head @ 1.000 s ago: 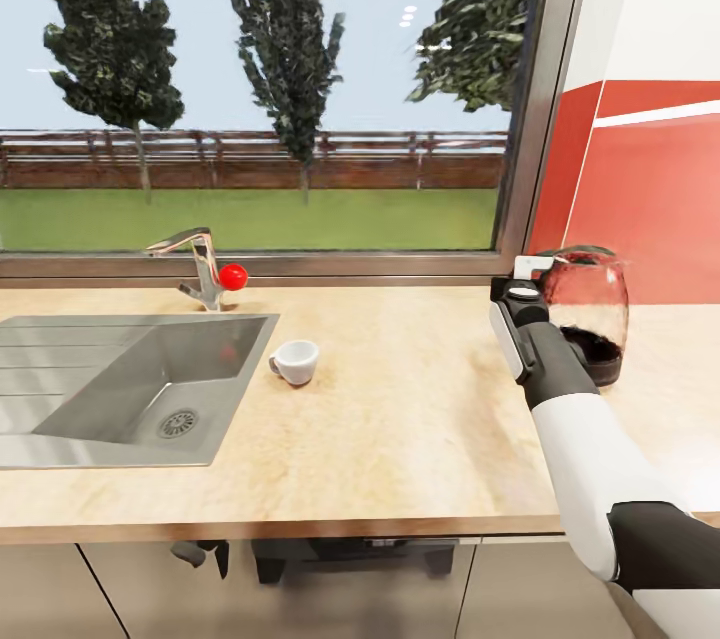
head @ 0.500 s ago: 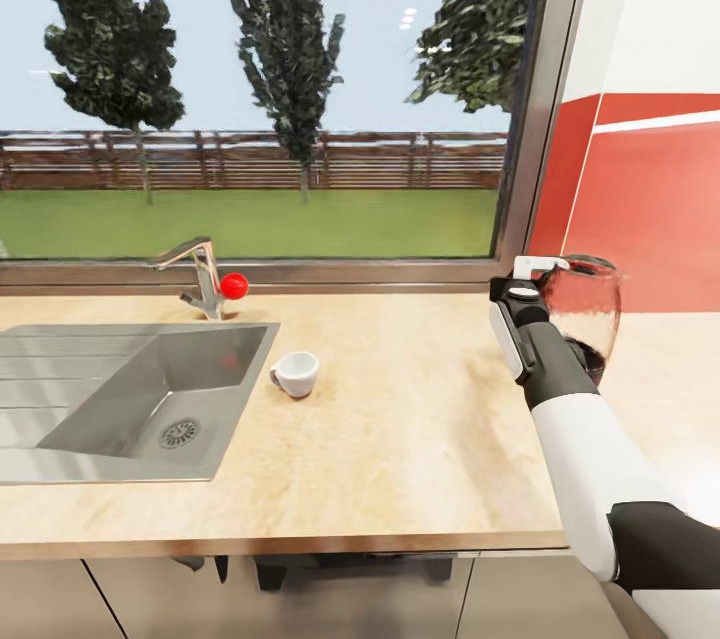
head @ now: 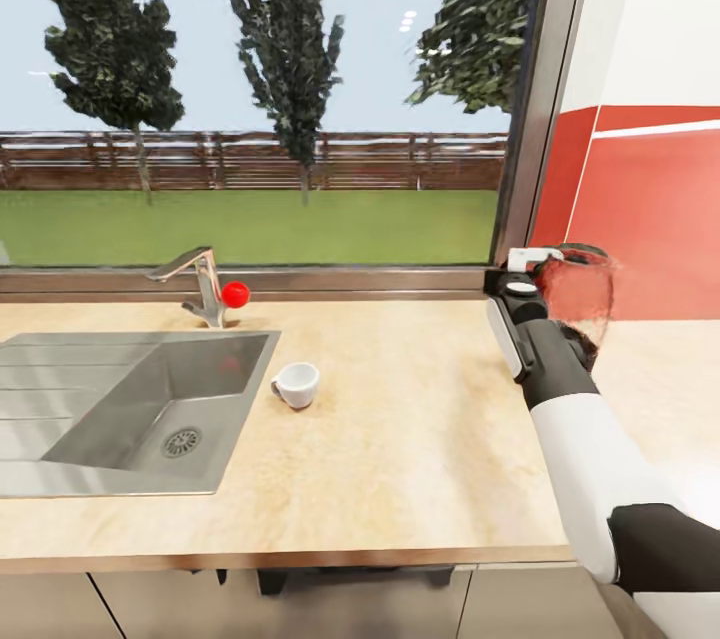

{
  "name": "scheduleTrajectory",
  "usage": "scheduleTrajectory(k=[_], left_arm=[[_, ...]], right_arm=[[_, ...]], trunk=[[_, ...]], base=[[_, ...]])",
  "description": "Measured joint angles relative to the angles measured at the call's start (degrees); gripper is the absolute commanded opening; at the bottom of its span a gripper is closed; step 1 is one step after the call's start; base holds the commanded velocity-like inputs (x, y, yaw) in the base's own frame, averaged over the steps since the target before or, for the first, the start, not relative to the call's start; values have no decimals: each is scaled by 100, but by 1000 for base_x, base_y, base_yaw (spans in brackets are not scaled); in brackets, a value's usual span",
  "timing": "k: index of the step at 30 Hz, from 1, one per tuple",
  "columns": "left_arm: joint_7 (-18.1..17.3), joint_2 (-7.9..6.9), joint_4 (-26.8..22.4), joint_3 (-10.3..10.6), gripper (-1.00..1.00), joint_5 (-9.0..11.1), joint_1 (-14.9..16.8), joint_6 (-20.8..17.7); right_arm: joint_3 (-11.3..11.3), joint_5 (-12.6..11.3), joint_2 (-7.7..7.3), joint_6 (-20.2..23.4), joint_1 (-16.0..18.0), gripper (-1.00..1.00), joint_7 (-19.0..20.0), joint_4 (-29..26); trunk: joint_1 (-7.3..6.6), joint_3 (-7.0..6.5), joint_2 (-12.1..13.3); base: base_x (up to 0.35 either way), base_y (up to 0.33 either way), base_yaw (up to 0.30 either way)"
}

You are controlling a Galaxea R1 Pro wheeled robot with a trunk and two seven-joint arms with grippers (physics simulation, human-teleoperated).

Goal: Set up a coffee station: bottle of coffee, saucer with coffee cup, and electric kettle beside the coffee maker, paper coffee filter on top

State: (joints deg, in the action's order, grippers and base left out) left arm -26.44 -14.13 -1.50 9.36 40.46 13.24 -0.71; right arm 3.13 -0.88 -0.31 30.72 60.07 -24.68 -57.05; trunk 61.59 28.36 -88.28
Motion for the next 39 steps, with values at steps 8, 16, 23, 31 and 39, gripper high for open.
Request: scheduleTrajectory(k=[8,16,23,31,39], left_arm=[[-8,0,-1,1,100,-1,0,-7],[-33,0,0,1,100,-1,0,-8],[-49,0,-4,0,100,-1,0,-8],[-53,0,-5,0,100,-1,0,-8],[-53,0,-7,0,100,-1,0,-8]], right_arm=[[299,-18,0,29,-3,-100,716,-515],[374,19,-57,24,-55,-100,2133,-534],[372,26,-340,-211,-76,-100,4351,-542],[364,74,-491,-825,-156,-100,5901,-684],[352,60,-807,-864,-343,-100,7287,-1094]], trunk=[[-1,0,2],[0,0,2],[-1,-1,1],[-1,0,2],[0,0,2]], base=[[0,0,0],[0,0,0],[0,0,0],[0,0,0],[-28,0,0]])
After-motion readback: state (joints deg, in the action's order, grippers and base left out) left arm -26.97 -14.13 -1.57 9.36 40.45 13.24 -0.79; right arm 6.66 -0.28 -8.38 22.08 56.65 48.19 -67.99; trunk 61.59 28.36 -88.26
